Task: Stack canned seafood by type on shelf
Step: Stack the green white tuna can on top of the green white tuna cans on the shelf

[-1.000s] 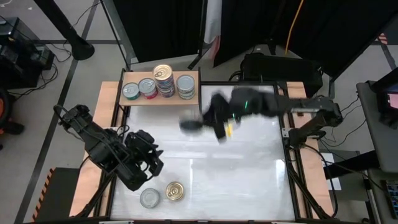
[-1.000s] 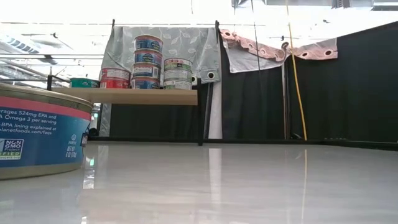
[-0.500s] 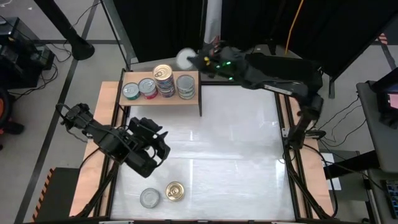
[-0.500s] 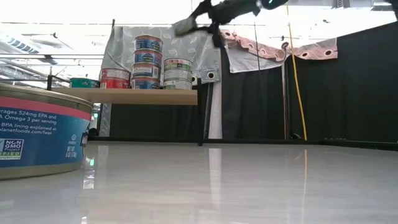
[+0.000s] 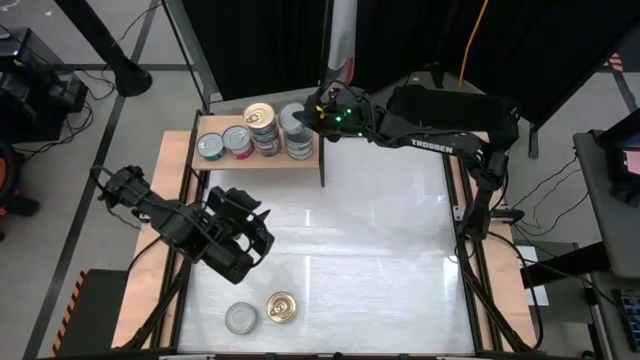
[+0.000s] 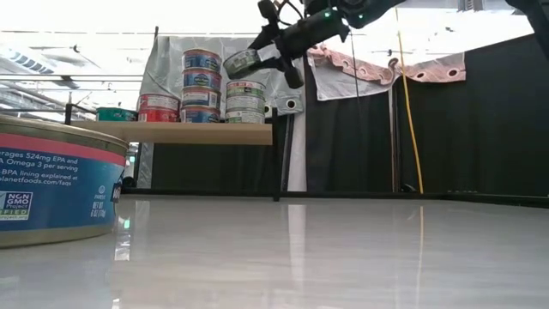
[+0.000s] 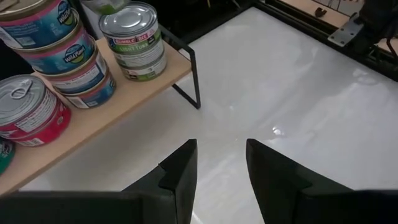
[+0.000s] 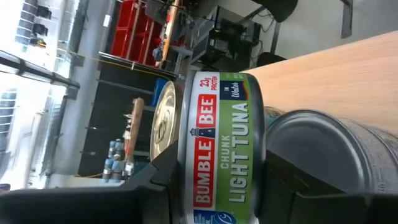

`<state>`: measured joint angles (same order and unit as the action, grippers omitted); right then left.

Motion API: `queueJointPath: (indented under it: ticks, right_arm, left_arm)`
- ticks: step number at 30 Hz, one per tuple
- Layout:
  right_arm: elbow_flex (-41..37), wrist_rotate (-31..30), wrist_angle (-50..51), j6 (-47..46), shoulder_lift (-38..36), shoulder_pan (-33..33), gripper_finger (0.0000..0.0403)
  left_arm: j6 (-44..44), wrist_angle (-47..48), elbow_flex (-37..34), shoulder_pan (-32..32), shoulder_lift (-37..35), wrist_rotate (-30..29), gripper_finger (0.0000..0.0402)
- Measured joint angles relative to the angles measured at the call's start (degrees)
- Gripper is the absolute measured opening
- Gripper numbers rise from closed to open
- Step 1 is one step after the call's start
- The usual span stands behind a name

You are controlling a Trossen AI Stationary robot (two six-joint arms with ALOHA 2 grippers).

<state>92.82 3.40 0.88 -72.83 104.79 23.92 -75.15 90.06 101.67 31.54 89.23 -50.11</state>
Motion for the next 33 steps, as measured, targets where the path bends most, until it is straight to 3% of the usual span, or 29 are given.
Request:
queueJointPath:
  ticks: [12, 28, 33]
  right_arm:
    - [0.0, 2.98, 6.3, 1.37, -0.17, -0.43, 0.0146]
    - [0.0, 2.71, 8.13, 6.4, -0.22, -0.31, 0.0335]
    - [0.66, 2.73, 8.5, 9.26, -0.22, -0.31, 0.036]
  left_arm:
    - [-0.84, 0.0, 0.0, -1.22, 0.0, -0.22, 0.0138]
    - [-1.06, -0.07, 0.0, -1.19, 0.0, 0.35, 0.0138]
    - [-1.08, -0.13, 0.0, -1.15, 0.0, 0.41, 0.0138]
